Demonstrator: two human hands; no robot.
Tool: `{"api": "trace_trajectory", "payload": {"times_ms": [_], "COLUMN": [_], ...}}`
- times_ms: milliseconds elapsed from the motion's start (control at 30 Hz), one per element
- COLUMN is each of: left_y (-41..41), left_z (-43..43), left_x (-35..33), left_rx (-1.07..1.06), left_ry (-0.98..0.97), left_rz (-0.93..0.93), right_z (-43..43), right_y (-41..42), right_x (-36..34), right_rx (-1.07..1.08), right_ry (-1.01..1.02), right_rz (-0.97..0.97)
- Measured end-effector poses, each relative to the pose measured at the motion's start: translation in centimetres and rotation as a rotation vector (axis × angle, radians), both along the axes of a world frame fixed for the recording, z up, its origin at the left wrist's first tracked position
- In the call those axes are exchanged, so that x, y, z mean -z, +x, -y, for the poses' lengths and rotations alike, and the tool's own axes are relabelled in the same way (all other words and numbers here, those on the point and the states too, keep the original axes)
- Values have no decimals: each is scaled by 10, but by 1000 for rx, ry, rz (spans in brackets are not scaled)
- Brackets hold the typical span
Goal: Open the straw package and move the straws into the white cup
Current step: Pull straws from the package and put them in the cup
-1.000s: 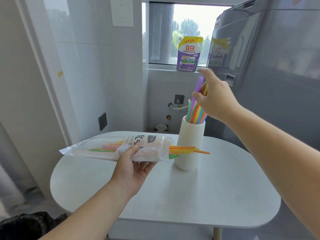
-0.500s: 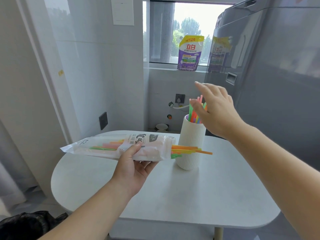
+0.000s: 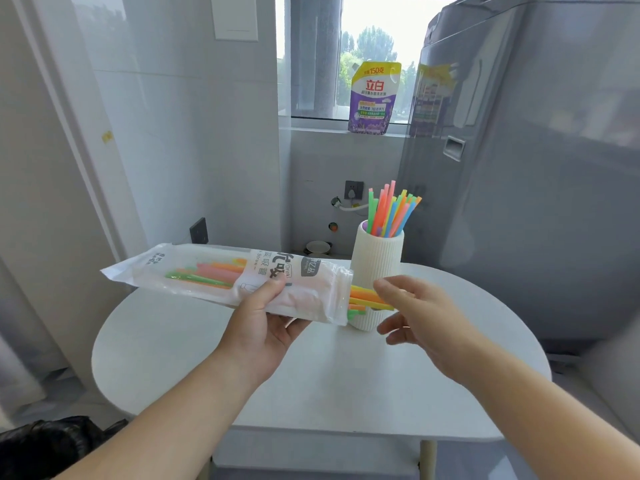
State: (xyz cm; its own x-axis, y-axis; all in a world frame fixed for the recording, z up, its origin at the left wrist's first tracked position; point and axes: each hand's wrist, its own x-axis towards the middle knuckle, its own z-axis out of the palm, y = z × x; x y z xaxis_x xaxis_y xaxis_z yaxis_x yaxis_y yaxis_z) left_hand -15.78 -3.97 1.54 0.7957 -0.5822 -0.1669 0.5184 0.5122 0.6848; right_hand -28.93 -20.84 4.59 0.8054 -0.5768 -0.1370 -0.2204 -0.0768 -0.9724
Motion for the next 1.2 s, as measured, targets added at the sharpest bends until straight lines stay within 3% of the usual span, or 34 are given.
{"api": "trace_trajectory", "payload": {"times_ms": [500, 833, 1200], "left_y": [0, -3, -7], "left_z": [-1, -1, 0], "left_x": [1, 1, -1], "left_rx": [-17, 1, 11], "left_ry": [-5, 14, 6], "left_rz": [6, -3, -5], "right_z": [13, 40, 31], "right_y": [-8, -13, -10], "right_x": [-8, -3, -2], "right_rx": [74, 93, 151], "right_ry": [-291, 469, 715], "right_rz": [76, 252, 339]}}
